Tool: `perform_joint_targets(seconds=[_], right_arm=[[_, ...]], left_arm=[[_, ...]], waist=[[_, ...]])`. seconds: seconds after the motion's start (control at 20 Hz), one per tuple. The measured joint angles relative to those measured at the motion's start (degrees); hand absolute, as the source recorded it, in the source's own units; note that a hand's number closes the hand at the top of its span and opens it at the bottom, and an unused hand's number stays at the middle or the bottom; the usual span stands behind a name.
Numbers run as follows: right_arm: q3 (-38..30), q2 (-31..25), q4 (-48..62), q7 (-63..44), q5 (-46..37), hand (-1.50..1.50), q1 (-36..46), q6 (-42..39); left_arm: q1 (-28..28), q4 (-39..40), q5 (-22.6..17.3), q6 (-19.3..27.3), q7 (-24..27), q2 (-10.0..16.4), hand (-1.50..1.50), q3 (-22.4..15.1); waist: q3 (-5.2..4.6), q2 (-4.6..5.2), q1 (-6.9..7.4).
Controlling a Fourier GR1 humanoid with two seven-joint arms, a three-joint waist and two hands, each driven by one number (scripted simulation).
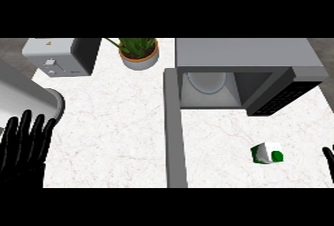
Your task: Pick up the milk, place it into the microwave and close the microwave
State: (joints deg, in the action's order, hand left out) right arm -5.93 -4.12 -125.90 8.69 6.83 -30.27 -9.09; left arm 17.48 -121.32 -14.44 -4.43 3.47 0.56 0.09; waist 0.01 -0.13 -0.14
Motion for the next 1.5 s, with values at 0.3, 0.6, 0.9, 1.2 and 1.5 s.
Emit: perform_joint_targets(seconds=[0.3,0.6,0.9,1.2,1.5], right_arm=[[-0.66,1.69,7.35,4.19,-1.31,-1.50,1.02,-1.35],[-2.66,2.51,18.09,10.00,-2.65,-1.50,5.00,-1.53],[-6.04,2.90,29.09,16.18,-4.49,-1.50,8.60,0.87],[-8.63,2.79,41.78,22.35,-6.67,-1.50,13.92,4.02],[-11.03,0.64,54.14,28.87,-7.73,-1.50,19.35,4.96]], left_arm=[[5.74,-0.58,0.88,-0.52,4.75,-0.34,-1.50,-3.95],[9.53,0.17,0.14,-3.16,8.73,0.19,-1.50,-3.10],[13.69,-1.78,-0.22,-4.02,10.46,0.02,-1.50,-4.34],[16.78,-1.43,0.17,-5.58,13.11,0.23,-1.50,-4.95],[18.38,-1.26,0.01,-6.64,14.93,0.43,-1.50,-4.67]], waist=[[0.01,0.03,0.18],[0.00,0.06,0.34],[0.02,0.07,0.46],[0.02,0.09,0.53],[0.02,0.10,0.54]])
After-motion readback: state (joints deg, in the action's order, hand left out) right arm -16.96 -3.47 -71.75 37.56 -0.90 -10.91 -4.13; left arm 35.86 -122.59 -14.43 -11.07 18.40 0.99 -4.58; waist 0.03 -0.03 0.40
